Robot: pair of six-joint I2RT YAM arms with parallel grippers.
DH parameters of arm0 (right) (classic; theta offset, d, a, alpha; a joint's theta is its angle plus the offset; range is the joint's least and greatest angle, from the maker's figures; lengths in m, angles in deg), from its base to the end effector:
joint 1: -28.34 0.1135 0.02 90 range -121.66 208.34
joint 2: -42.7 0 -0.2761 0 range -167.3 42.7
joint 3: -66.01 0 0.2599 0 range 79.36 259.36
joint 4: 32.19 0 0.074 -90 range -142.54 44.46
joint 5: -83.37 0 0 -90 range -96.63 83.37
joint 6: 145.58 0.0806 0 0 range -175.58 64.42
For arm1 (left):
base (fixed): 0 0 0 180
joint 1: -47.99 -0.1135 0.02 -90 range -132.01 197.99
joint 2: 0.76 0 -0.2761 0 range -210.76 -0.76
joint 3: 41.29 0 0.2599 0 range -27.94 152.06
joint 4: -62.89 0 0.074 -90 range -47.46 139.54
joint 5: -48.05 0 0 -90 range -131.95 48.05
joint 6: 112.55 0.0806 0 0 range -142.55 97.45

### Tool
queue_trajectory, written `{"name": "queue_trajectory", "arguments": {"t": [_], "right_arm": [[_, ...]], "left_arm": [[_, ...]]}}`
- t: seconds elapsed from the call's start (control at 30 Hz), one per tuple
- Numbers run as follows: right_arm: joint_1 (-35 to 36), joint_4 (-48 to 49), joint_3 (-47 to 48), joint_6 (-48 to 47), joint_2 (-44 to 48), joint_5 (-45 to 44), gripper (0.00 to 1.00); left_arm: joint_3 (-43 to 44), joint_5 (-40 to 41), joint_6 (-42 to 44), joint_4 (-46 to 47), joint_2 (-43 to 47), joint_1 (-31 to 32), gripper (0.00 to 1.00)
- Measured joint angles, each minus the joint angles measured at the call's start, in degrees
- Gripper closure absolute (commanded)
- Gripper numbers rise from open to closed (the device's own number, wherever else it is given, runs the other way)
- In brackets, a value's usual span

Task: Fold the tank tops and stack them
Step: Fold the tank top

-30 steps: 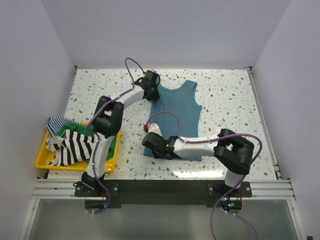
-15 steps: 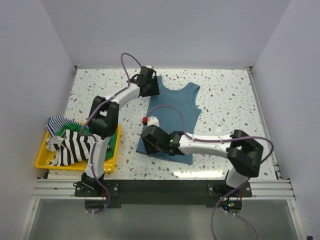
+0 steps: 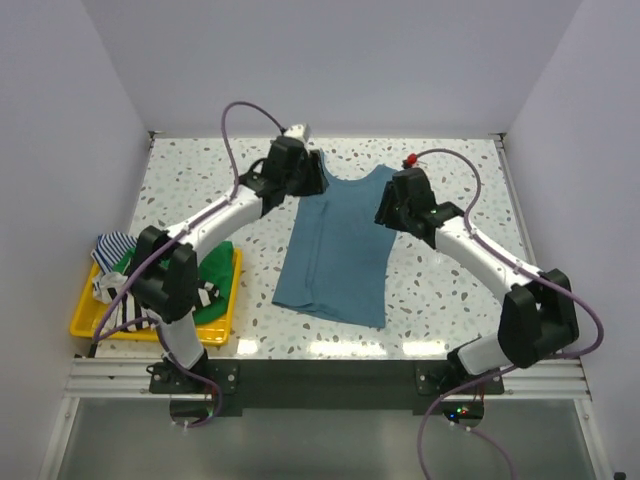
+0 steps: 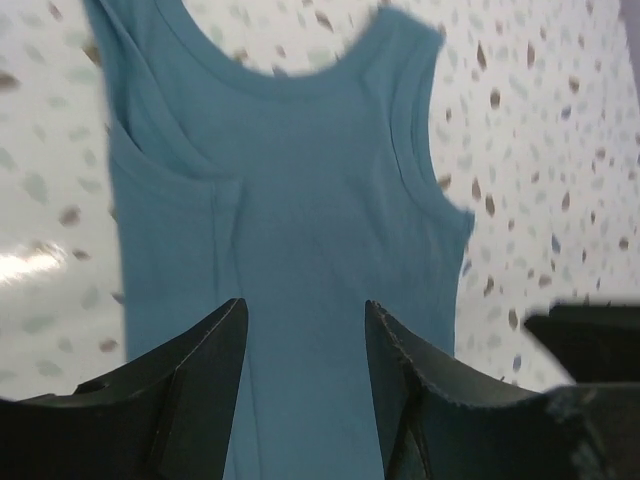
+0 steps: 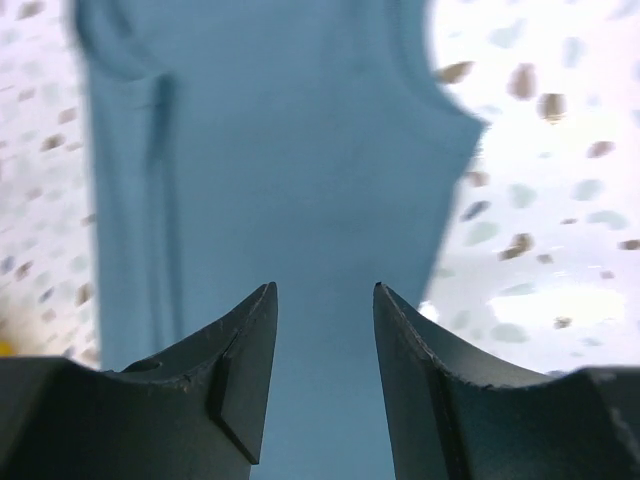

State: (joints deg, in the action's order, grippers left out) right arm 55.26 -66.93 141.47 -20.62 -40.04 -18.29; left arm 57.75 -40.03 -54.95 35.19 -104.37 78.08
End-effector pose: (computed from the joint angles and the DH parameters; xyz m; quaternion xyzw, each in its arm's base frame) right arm 0.3253 0.1469 0.2521 0.1049 0.9038 0.1284 0.3946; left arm 0.4121 -0.2357 0.2786 -0.0257 0.8753 -0.2378 0.4203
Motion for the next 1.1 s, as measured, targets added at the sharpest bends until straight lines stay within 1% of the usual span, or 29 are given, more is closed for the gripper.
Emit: {"name": "queue_trajectory", "arguments": {"t": [0.13, 0.23, 0.33, 0.43, 0.57, 0.7, 0.83, 0.87, 1.1], "right_arm": [[-9.9, 0.0, 0.0, -1.4, -6.6, 3.6, 0.54], [-14.3, 0.2, 0.3, -2.1, -12.1, 5.3, 0.55], [-15.8, 0.5, 2.1, -2.7, -18.1, 6.6, 0.55], [-15.8, 0.9, 3.7, -3.1, -21.5, 7.4, 0.55], [-15.7, 1.9, 5.3, -3.1, -23.3, 8.2, 0.55], [-15.7, 3.0, 5.7, -3.1, -23.3, 8.2, 0.57], [-15.7, 3.2, 6.6, -3.1, -24.2, 8.1, 0.67], [-15.7, 3.4, 6.7, -3.1, -24.6, 8.0, 0.73], [-15.7, 3.6, 7.1, -3.3, -26.0, 7.1, 0.86]], "left_arm": [[-11.0, -0.5, 0.0, 0.4, 3.8, 8.0, 0.46], [-15.4, -0.6, 0.0, -0.2, 4.0, 15.6, 0.46], [-17.0, -0.9, 0.0, -0.3, 4.0, 23.0, 0.47], [-17.2, -1.2, 0.0, -0.2, 4.0, 28.0, 0.47], [-17.0, -1.1, 0.0, -0.2, 3.5, 31.8, 0.47], [-15.7, -0.4, 0.0, -0.4, 0.6, 34.7, 0.47], [-14.8, 0.3, 0.0, -1.5, -2.5, 37.0, 0.48], [-14.5, 0.5, 0.0, -1.7, -3.2, 37.5, 0.49], [-11.8, 1.9, -0.2, -3.9, -5.7, 39.8, 0.52]]}}
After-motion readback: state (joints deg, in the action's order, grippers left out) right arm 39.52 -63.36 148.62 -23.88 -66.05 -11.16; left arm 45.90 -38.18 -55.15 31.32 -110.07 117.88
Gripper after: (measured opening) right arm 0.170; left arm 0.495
